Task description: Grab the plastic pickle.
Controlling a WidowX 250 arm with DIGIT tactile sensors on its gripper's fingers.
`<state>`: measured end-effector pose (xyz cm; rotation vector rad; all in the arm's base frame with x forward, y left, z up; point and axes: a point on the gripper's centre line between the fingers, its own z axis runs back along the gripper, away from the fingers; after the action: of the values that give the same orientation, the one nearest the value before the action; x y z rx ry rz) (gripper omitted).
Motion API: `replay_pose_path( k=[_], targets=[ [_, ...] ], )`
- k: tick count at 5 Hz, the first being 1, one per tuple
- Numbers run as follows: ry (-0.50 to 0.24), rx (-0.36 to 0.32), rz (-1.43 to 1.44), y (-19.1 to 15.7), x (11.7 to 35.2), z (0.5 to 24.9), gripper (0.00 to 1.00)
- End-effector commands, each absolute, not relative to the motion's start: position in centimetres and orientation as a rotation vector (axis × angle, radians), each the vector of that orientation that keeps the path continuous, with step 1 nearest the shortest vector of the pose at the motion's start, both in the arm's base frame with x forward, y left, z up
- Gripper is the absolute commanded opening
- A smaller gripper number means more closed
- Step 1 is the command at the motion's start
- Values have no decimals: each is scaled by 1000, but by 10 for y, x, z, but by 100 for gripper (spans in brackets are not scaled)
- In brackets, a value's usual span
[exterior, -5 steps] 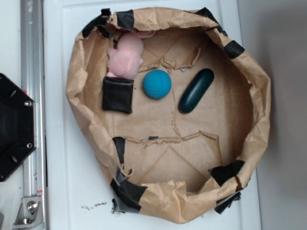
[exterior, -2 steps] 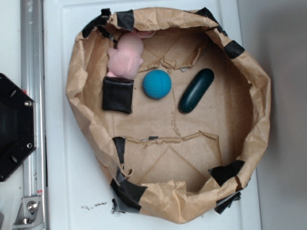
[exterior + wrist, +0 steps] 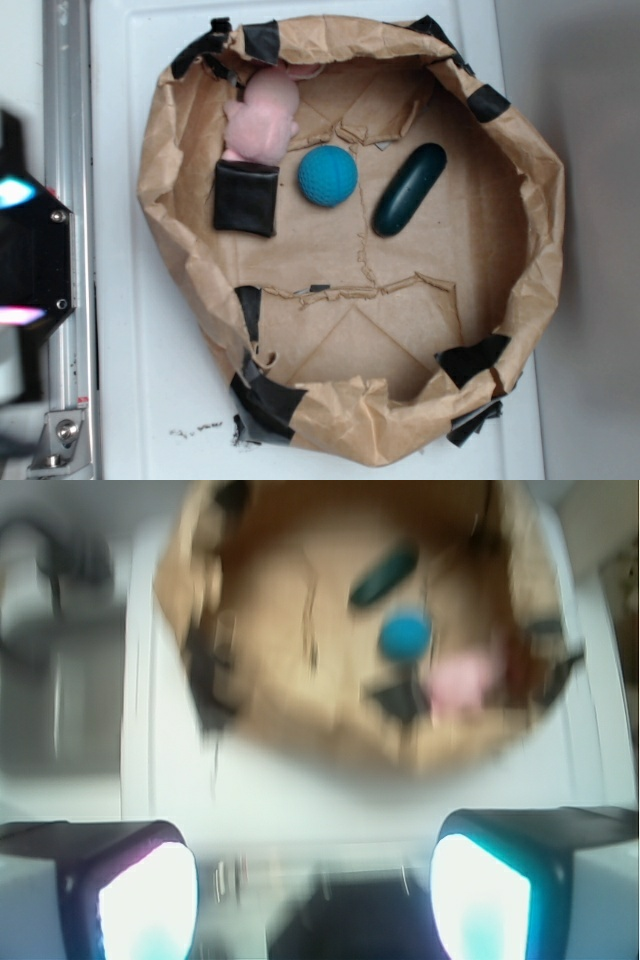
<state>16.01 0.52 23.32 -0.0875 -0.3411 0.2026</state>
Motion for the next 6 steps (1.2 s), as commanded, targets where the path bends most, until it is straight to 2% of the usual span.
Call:
replay_pose_path(
  k=[1, 3, 4, 6],
  targets=[
    [-525, -82, 436, 42, 242, 211, 100],
    [-307, -32, 502, 42, 276, 140, 100],
    [-279, -4, 500, 42, 281, 120, 100],
    [-279, -4, 500, 42, 281, 120, 100]
  ],
)
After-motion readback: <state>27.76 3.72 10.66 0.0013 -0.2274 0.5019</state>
